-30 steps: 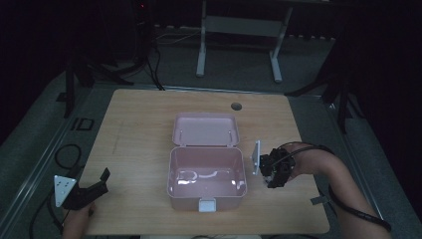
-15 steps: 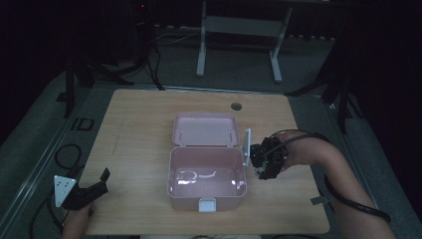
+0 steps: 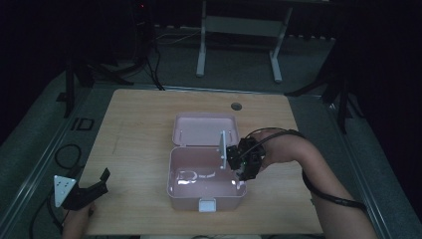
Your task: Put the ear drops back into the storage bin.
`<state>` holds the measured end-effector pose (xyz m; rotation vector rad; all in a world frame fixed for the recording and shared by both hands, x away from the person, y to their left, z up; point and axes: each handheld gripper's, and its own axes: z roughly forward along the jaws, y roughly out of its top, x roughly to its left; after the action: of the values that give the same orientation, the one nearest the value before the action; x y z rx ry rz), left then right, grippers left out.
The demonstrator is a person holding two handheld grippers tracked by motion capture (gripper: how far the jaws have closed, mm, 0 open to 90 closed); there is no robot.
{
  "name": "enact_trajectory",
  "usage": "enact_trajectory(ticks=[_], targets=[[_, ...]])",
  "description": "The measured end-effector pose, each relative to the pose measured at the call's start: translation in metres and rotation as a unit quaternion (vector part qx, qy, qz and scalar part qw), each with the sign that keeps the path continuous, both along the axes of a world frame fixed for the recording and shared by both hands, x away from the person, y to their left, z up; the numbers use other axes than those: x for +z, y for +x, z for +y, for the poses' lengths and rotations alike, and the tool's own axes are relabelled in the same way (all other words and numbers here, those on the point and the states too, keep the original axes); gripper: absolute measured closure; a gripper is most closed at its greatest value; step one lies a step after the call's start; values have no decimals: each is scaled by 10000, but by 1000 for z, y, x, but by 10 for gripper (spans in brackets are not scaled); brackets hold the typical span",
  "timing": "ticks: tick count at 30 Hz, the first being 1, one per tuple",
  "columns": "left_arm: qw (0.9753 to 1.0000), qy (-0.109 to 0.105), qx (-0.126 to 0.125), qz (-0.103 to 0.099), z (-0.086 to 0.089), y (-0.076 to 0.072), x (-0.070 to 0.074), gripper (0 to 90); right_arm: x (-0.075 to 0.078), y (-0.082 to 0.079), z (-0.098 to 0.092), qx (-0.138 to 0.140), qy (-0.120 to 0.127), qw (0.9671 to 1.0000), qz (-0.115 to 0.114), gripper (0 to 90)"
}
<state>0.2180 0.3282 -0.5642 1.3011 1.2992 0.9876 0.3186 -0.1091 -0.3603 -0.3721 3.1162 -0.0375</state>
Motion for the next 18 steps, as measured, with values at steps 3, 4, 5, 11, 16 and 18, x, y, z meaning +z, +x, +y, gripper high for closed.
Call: enact_trajectory(ticks=[3, 4, 5, 11, 16, 18], targets=[[10000, 1, 0, -2, 0, 0, 0, 4, -8, 0, 8, 88, 7, 9999, 80, 598], [10000, 1, -2, -2, 0, 0, 0, 4, -11, 0, 10, 106, -12, 9999, 103, 598], [10000, 1, -2, -4, 0, 0, 0, 5, -14, 0, 12, 132, -37, 9998, 107, 598], [10000, 6, -2, -10, 0, 0, 0, 4, -37, 2, 21, 227, -100, 9995, 197, 598], [10000, 5, -8, -2, 0, 0, 0, 5, -56, 6, 23, 262, -247, 9991, 212, 598], [10000, 9, -10, -2, 0, 0, 0, 4, -63, 8, 24, 238, -266, 9991, 229, 598]])
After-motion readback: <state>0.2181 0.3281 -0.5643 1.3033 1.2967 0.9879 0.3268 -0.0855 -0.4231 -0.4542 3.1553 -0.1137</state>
